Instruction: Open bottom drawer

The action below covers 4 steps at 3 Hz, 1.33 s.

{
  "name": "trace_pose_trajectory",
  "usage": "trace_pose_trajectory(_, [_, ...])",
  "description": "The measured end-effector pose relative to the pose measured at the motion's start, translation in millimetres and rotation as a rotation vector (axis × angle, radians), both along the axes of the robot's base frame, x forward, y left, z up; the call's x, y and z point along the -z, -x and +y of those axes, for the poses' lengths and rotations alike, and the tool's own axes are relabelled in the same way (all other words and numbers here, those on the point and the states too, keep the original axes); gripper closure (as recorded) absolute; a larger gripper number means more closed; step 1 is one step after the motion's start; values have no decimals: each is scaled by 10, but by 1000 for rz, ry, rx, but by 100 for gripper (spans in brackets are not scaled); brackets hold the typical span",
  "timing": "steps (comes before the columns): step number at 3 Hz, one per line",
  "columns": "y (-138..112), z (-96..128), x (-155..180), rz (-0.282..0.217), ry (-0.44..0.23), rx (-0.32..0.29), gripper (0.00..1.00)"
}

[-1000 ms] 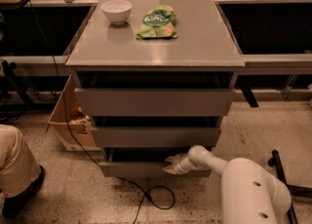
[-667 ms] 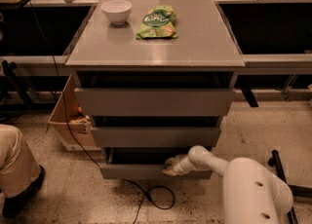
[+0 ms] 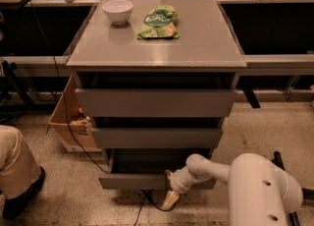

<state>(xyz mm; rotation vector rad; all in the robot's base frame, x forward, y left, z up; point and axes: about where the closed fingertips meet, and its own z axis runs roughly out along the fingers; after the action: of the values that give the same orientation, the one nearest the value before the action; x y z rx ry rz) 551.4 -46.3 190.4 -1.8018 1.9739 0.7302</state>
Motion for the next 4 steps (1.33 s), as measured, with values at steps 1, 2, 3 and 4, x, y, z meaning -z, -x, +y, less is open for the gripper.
trace_pose_trajectory(1, [472,82,-50,89,9,-91,13])
trace_pose_trajectory(2, [755,126,-128,142,16,-150,36])
trace_pose_trajectory(3, [944,156,-214,176,24,-194,59])
trace_pose_trajectory(4, [1010,161,-225,193,29,-210,74])
